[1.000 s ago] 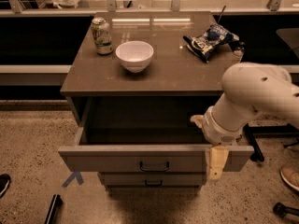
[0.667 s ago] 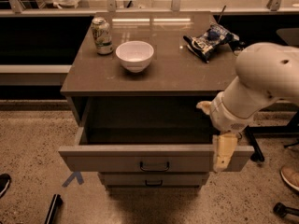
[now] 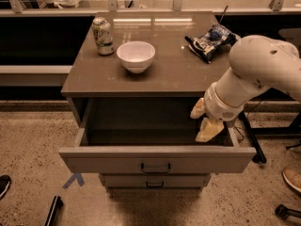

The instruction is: Open top drawer

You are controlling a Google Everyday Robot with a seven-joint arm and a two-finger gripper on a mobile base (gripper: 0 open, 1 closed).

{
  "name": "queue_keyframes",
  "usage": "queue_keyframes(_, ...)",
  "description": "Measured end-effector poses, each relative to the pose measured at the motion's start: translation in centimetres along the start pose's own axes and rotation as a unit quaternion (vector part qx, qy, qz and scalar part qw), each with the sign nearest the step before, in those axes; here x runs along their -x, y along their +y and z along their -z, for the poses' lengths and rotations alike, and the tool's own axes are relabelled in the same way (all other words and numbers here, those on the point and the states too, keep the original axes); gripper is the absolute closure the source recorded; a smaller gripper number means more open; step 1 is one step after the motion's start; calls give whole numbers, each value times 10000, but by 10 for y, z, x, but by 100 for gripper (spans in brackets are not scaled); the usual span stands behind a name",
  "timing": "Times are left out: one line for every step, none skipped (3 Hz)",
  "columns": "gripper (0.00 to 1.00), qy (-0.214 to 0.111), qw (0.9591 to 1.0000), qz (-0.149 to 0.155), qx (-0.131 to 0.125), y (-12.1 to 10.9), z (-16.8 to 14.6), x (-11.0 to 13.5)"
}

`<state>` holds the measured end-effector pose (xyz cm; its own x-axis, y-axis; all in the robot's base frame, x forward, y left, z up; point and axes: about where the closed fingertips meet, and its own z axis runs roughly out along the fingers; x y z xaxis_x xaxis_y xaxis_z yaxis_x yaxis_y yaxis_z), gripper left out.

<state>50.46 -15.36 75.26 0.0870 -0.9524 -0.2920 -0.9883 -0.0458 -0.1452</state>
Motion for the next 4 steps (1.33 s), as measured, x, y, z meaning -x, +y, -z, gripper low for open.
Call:
queue_keyframes(68,-82,10000,7,-24,-9,-21,4)
queue_keyframes(92,-247,9996,-75,-109,-19,-42,7)
queue_keyframes(100,-470,9986,-176,-136,-20,-70,11)
queue_keyframes(100,-599,9978,-265,-48,-21,-95,15)
